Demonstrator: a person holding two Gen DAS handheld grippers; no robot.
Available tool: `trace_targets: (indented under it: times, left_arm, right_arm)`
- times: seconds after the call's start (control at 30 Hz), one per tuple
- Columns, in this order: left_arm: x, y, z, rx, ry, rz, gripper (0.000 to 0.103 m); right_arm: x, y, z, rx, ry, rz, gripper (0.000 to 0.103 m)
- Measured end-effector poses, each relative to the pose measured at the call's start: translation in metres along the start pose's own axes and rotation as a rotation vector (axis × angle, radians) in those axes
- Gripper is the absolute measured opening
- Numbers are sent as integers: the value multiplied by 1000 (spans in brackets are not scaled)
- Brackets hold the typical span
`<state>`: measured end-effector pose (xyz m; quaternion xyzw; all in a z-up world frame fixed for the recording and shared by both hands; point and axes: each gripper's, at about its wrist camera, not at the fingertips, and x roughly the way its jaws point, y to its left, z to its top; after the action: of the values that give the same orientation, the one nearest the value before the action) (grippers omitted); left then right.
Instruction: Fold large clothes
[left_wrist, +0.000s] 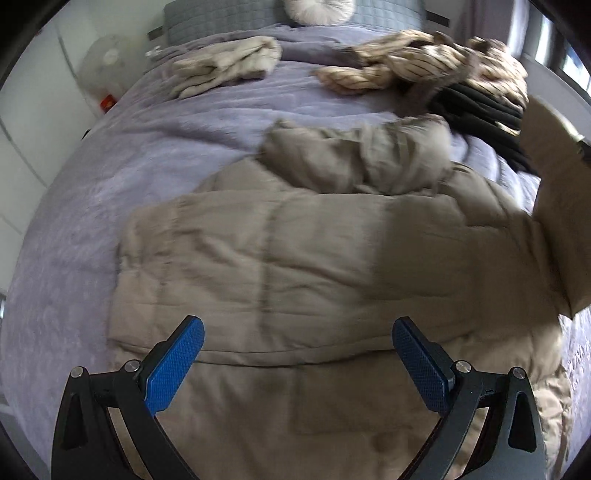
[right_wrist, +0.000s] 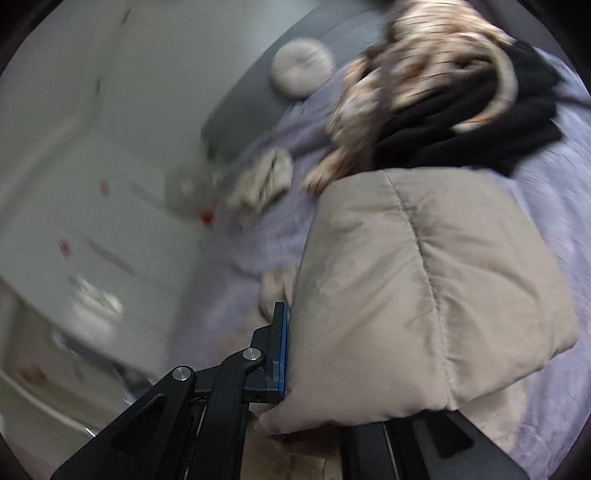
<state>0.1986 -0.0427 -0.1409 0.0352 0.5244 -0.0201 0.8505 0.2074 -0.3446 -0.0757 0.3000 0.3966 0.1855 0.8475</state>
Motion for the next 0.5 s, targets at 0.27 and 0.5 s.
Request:
trace_targets:
  times: [0.27, 0.5]
  left_arm:
    - [13, 47, -1, -38, 3, 21, 102]
    - [24, 60, -4, -40, 23, -23, 102]
  right_arm:
    - [138, 23, -60, -127, 266, -280, 10]
    - [124, 24, -70, 14, 229, -257, 78]
